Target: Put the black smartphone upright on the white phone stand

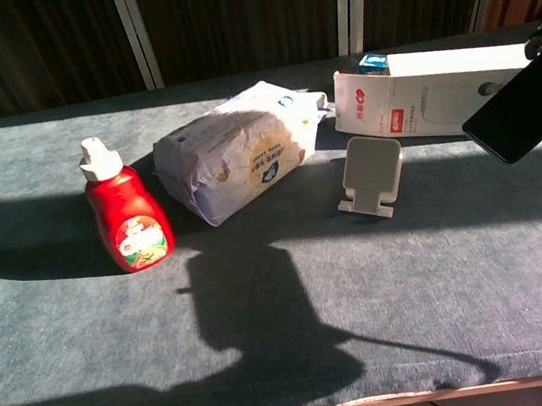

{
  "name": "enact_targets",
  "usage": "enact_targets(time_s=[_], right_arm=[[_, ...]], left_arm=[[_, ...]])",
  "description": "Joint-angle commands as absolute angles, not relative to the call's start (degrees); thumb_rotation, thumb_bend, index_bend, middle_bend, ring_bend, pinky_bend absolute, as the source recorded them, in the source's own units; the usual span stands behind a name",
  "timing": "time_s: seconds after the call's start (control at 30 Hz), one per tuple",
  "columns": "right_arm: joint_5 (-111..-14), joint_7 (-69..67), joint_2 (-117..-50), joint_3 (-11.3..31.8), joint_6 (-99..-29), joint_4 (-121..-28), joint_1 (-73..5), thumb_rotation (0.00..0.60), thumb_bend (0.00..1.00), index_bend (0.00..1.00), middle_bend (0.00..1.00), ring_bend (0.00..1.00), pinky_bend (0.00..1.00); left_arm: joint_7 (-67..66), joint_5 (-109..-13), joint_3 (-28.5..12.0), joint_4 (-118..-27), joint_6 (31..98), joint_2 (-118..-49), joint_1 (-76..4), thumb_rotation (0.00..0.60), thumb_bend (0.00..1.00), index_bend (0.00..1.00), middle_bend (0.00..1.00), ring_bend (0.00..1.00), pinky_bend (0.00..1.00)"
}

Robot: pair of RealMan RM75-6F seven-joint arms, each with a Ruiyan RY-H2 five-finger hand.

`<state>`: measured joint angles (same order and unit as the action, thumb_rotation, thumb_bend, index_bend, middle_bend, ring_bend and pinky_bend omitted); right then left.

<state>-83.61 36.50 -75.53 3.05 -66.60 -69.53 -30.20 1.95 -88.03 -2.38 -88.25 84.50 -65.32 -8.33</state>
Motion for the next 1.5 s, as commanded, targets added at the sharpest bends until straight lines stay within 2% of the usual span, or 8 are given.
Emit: enact_targets(time_s=[0.03,0.2,0.4,0.5,0.57,0.7,0.8,1.5], right_arm=[[-85.9,46.81,-71.35,3.44,-65.65,-77.59,-32.81,0.6,0.41,0.94,0.64,0.41,0.39],[-87.56,52.65,-72.88,3.04,-62.1,-78.9,-35.61,0.6,0.4,0.95,0.64,0.41,0.39],[-88.85,51.44,-74.79,3.96,-62.12,-78.42,-37.17,0.6,0.4,0.95,0.64,0.42,0.39],[-90.54,57.42,-73.04,5.31,-63.27,-79.04,-38.55,0.6,0.39,0.95,0.65,0.42,0.39],[-89.92,56.29,-71.92,6.95,-63.8,-81.9,-39.13,0.6,0.39,0.95,0.65,0.42,0.39],[-87.06,58.8,-67.83,9.86,-61.12,-88.14,-41.18,0.6,0.39,0.95,0.65,0.42,0.39],[-85.09,62.15,-66.46,10.42,-59.11,-90.51,-42.09,0.6,0.38,0.95,0.65,0.42,0.39],[-82.91,76.67,-74.68,5.27,-50.42,-83.94,-47.72,0.6,0.37,0.95,0.65,0.44,0.39]], left_arm=[[1.96,-88.16,-2.34,-88.26,84.56,-65.31,-8.33,0.6,0.38,0.0,0.0,0.0,0.0],[2.42,-88.28,-2.29,-88.21,84.9,-65.13,-8.14,0.6,0.38,0.0,0.0,0.0,0.0],[3.21,-87.75,-2.48,-87.94,85.81,-64.76,-7.46,0.6,0.38,0.0,0.0,0.0,0.0],[3.45,-87.51,-2.49,-87.89,86.14,-64.58,-7.12,0.6,0.38,0.0,0.0,0.0,0.0],[3.4,-87.42,-2.48,-87.96,86.29,-64.53,-6.95,0.6,0.38,0.0,0.0,0.0,0.0],[3.18,-87.91,-2.29,-88.16,86.96,-64.47,-6.57,0.6,0.38,0.0,0.0,0.0,0.0],[3.19,-88.45,-2.01,-88.24,87.39,-64.39,-6.3,0.6,0.38,0.0,0.0,0.0,0.0],[2.88,-88.05,-2.17,-88.5,86.68,-64.14,-6.28,0.6,0.38,0.0,0.0,0.0,0.0]])
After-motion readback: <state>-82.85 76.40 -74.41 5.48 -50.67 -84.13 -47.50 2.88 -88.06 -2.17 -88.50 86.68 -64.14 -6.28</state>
